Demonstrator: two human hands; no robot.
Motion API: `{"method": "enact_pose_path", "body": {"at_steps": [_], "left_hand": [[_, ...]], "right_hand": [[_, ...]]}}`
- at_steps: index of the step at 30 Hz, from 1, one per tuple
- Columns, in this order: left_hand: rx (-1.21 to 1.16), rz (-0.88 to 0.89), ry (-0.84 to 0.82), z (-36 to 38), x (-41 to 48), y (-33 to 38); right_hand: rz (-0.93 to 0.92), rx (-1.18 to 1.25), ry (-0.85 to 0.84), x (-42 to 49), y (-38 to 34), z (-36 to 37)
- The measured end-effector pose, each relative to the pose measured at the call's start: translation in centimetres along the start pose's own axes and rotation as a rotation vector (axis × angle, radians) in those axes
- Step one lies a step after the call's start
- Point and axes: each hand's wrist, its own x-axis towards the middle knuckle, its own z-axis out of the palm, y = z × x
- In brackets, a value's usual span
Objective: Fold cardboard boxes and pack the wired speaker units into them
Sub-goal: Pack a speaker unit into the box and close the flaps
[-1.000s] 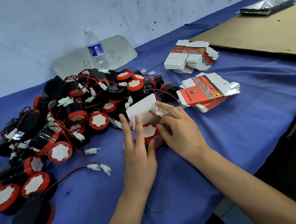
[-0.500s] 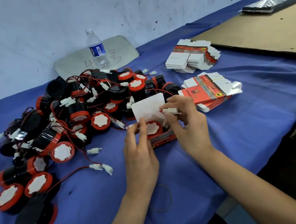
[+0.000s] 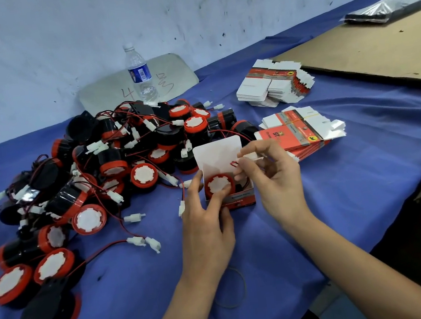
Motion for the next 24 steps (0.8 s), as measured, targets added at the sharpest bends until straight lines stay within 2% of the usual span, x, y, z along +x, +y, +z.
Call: {"method": "enact_pose_path", "body": {"at_steps": [4, 8, 12, 16, 19, 24], "left_hand": [[0.004, -0.001, 0.028, 0.0, 0.1, 0.2], [0.044, -0.010, 0.033, 0.2, 0.1, 0.3], [0.101, 0.057, 0.084, 0.2, 0.1, 0.3], [0.038, 0.089, 0.100, 0.4, -0.1, 0.1], [-0.059, 0.072, 0.018, 0.5, -0.2, 0.2], [-0.095, 0.093, -0.032, 0.4, 0.0, 0.0]], "right_hand": [[-0.055, -0.034, 0.037, 0.0, -0.1, 0.0], [-0.170, -0.354, 0.040, -0.3, 0.3, 0.3], [-0.281, -0.556, 0.082, -0.1, 0.8, 0.0], [-0.229, -0.661, -0.043, 0.0, 1.0, -0.1], [-0.149, -0.644, -0.117, -0.3, 1.0, 0.2], [-0.042, -0.439, 0.035, -0.3, 0.4, 0.2]]}}
